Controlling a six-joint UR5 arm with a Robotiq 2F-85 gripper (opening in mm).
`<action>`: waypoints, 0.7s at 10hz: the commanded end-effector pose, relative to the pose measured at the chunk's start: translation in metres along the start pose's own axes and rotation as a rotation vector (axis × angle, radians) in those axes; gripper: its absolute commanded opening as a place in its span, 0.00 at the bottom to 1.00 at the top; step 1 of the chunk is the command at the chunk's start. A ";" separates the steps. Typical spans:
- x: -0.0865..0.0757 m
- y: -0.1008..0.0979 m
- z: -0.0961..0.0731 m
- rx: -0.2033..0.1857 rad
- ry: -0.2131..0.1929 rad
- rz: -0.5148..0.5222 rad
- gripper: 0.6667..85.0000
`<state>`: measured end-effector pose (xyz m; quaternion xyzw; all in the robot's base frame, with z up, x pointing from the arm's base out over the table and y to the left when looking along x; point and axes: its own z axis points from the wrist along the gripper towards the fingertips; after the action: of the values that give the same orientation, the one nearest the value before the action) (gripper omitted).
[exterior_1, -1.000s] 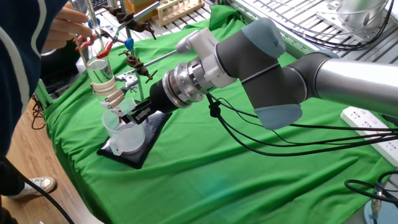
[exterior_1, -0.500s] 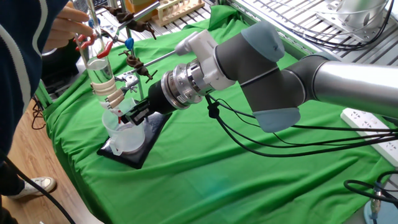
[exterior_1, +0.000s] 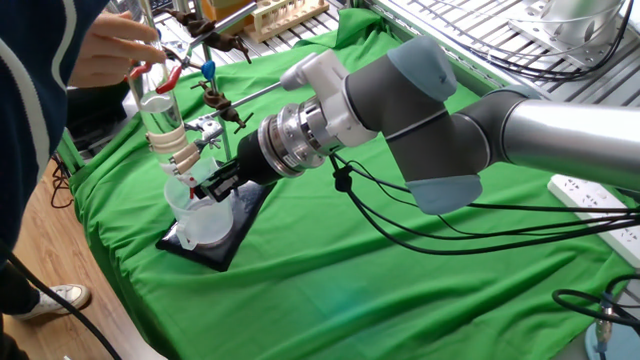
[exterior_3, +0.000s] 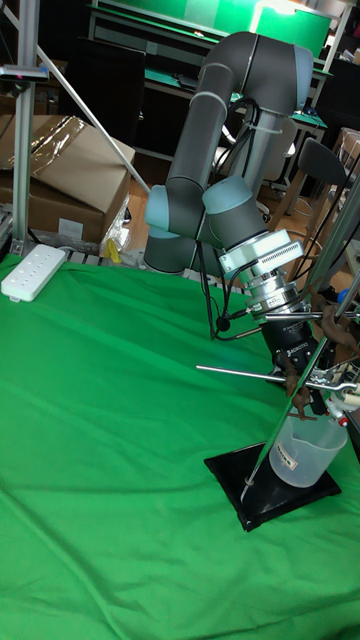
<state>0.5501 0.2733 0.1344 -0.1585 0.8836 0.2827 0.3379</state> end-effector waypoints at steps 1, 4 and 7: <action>-0.006 0.003 -0.001 -0.012 -0.018 0.030 0.01; -0.005 0.007 -0.001 -0.026 -0.016 0.050 0.01; -0.004 0.012 -0.001 -0.044 -0.011 0.077 0.01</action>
<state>0.5467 0.2815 0.1381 -0.1423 0.8823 0.3034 0.3306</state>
